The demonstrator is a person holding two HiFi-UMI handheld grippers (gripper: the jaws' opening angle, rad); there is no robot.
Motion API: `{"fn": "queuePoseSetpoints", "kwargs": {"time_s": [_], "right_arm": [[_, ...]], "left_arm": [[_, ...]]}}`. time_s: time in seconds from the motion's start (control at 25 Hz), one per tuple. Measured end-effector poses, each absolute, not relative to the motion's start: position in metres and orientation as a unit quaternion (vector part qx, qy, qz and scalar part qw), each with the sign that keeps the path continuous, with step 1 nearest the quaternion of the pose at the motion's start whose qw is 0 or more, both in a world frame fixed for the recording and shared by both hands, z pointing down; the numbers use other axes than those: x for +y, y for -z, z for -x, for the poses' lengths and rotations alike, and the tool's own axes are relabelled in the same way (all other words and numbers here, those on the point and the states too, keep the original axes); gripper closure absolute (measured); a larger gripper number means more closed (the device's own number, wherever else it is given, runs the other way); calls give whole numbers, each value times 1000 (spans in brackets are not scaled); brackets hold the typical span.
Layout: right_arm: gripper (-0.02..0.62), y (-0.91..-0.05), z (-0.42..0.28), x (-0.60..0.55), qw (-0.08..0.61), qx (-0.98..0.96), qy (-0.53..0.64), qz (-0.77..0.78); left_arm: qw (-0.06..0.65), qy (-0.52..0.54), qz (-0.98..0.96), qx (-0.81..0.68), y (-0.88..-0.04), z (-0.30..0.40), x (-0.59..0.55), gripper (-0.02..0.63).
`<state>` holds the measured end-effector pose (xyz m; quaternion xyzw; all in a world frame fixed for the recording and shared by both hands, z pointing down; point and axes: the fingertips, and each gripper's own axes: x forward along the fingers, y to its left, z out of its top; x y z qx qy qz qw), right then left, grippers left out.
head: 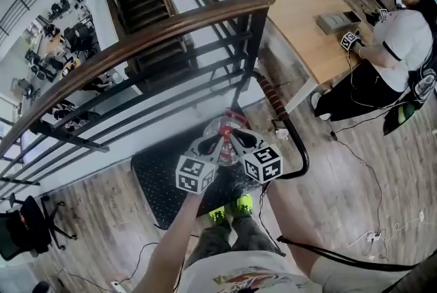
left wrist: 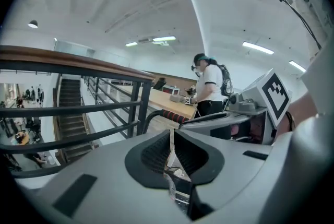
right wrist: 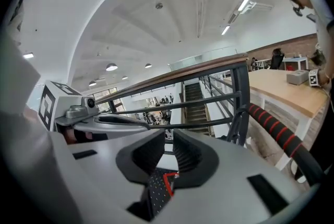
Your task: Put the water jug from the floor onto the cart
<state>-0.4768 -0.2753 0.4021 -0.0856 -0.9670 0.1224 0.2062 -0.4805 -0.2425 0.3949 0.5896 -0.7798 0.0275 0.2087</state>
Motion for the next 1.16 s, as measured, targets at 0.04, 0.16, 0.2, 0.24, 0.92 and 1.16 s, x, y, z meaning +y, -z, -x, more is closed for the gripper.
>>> {"fn": "queuePoseSetpoints", "kwargs": {"time_s": [0.04,0.16,0.2,0.24,0.92,1.16], "right_arm": [[539,-397,475,-273,206,-967,-121,88],[549,-382,467,-267,198,-969,-116,89],[551,-376,466,-266,194,-970,-114,89],[551,-371,465,-266,192,-971,-111,89],[555,-321,440,-263,177,-974,-106,94],[555,-316,420,-276,181,-974,-110,82]], "left_arm": [[207,-27,-590,-780,-389,477,-242,574],[203,-24,-593,-778,-377,467,-241,574],[201,-22,-595,-778,-372,465,-241,574],[199,-19,-596,-778,-367,464,-242,574],[176,-1,-598,-782,-314,441,-245,575],[182,-5,-609,-772,-309,423,-255,575]]}}
